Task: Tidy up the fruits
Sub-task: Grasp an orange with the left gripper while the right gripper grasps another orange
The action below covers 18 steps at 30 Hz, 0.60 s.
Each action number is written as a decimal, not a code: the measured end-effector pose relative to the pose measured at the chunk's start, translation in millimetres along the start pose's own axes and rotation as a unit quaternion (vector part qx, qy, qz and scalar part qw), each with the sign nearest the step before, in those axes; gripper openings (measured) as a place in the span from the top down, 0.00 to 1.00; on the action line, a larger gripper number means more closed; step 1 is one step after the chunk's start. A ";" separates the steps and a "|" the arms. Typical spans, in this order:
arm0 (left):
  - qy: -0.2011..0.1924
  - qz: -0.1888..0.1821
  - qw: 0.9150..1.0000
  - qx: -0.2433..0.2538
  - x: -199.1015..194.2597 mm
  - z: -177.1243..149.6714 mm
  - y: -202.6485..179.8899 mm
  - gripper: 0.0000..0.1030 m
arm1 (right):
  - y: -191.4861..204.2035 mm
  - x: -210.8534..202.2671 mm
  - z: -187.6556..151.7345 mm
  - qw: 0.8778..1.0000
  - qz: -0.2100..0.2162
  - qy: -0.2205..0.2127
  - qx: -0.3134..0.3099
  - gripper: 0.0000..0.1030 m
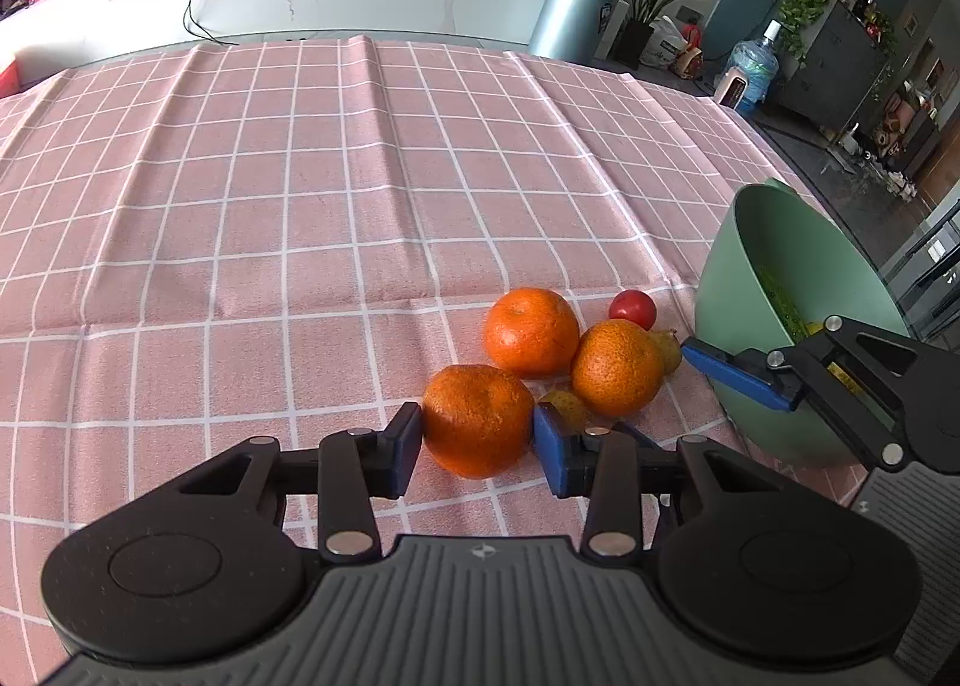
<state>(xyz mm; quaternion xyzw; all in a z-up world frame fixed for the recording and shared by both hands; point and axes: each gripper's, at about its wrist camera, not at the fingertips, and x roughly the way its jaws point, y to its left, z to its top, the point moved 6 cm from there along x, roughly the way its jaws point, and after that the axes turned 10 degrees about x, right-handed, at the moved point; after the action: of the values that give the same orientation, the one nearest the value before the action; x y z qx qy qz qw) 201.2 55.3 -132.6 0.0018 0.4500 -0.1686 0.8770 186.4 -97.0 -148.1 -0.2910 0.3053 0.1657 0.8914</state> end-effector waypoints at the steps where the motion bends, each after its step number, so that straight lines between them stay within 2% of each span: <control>1: 0.000 0.002 1.000 -0.002 -1.8 -0.5 0.9 0.56 | -0.7 1.7 -0.7 1.000 -0.001 0.002 -0.003 0.65; 18: -0.015 0.009 0.999 -0.027 -17.7 -3.2 9.5 0.56 | 4.8 20.5 0.9 1.000 -0.016 0.011 -0.010 0.62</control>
<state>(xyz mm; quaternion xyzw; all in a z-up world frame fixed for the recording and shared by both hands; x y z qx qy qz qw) 192.0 70.0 -121.9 -0.0205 0.4408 -0.1480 0.8851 200.1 -90.3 -162.7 -0.3067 0.3083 0.1511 0.8877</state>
